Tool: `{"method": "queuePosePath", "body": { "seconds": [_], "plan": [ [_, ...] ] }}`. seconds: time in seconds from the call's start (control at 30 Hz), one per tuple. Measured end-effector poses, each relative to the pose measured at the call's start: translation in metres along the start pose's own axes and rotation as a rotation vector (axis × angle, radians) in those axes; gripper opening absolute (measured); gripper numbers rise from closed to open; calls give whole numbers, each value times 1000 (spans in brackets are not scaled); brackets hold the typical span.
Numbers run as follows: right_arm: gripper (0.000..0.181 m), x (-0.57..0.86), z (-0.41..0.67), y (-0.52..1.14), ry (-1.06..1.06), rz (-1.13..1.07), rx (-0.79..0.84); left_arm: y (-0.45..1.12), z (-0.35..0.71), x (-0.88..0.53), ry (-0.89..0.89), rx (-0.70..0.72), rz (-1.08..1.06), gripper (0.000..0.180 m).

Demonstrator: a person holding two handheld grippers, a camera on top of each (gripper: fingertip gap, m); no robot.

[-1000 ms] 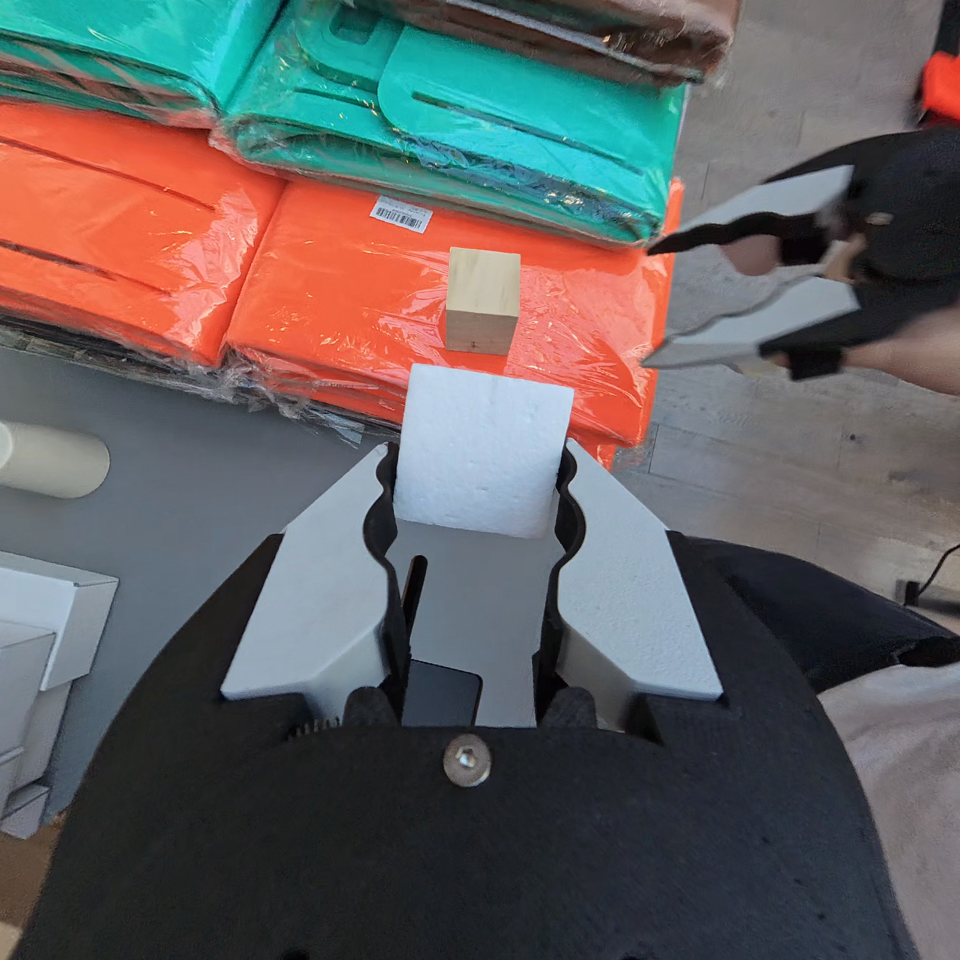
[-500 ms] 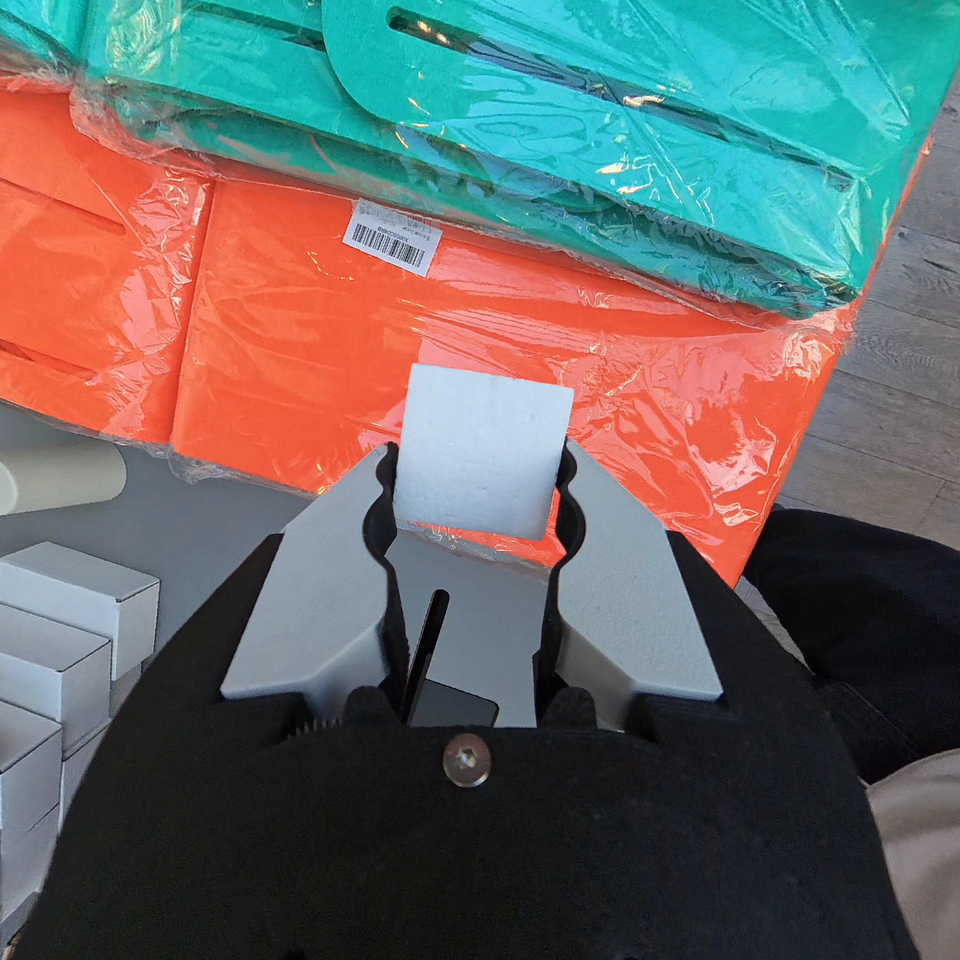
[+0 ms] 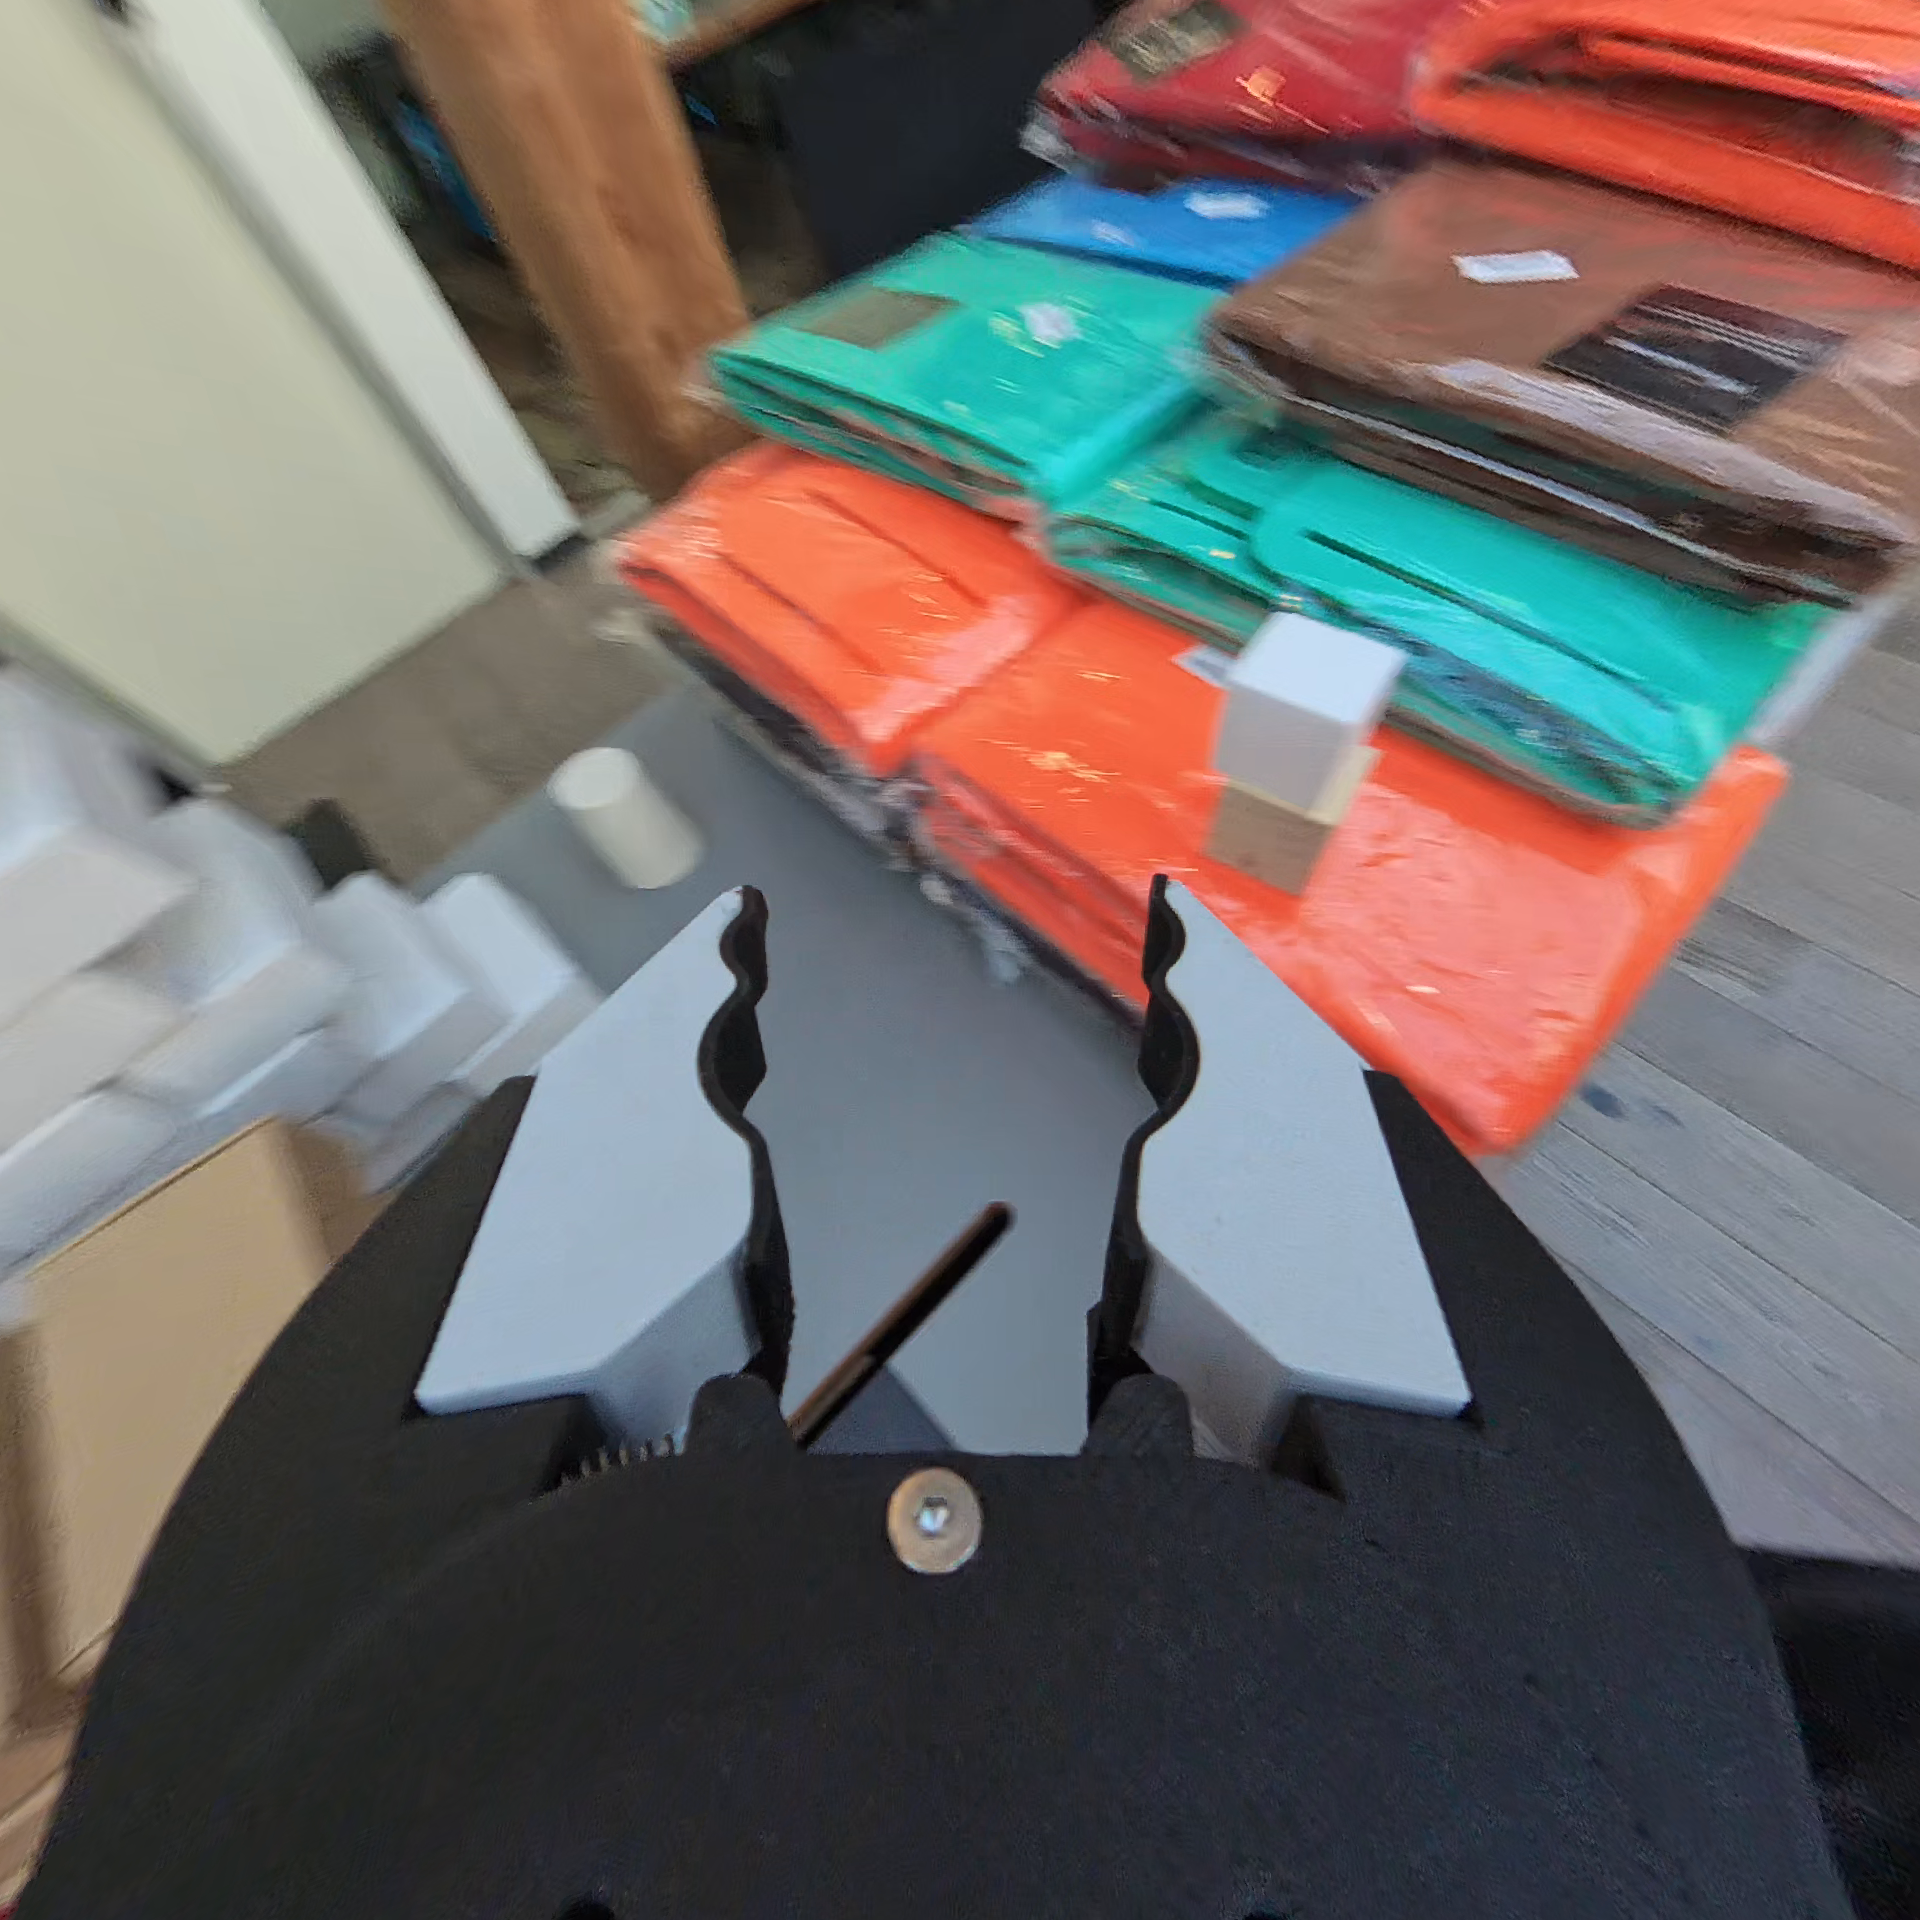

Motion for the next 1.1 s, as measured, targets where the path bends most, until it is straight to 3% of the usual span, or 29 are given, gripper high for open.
{"method": "queuePosePath", "body": {
  "seconds": [0.07, 0.1, 0.17, 0.23, 0.3, 0.37, 0.43, 0.63, 0.7, 0.87, 0.93, 1.0, 1.1],
  "plan": [
    [58, -27, 29, 19, -99, 41, 26, -76, -30, -79, -35, 94, 264, 65],
    [58, -42, 42, 32, -131, 71, 29, -112, -60, -119, -65, 71, 380, 60],
    [58, -82, 66, 64, -182, 160, 19, -173, -147, -192, -141, -149, 512, 68],
    [59, -129, 92, 103, -235, 245, 21, -226, -249, -246, -192, -458, 499, 72],
    [61, -185, 117, 146, -286, 333, 38, -273, -338, -300, -126, -681, 485, 83],
    [61, -249, 139, 193, -327, 418, 63, -303, -419, -344, -66, -843, 411, 82],
    [61, -315, 155, 247, -350, 481, 64, -312, -485, -374, -113, -906, 315, 88],
    [68, -505, 185, 413, -412, 642, -63, -293, -585, -402, -271, -892, 109, 84],
    [71, -549, 186, 468, -483, 661, -140, -288, -598, -405, -272, -866, 92, 54],
    [79, -633, 177, 598, -625, 648, -321, -334, -570, -411, -490, -654, 190, 53],
    [92, -652, 153, 642, -636, 627, -483, -379, -557, -407, -595, -560, 269, 53],
    [90, -658, 126, 673, -702, 588, -598, -427, -550, -400, -665, -492, 346, 53],
    [62, -656, 100, 691, -812, 538, -680, -492, -548, -393, -721, -441, 474, 53]
  ]
}}
Point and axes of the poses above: each gripper's, where its closed fingertips meet, y out along the fingers, z out of its top, x = y × z across the jaws, the point moved 1 cm from there along -y, back along the fingers, and after that the axes turned 1 degree about -x, right-handed, at the moved point
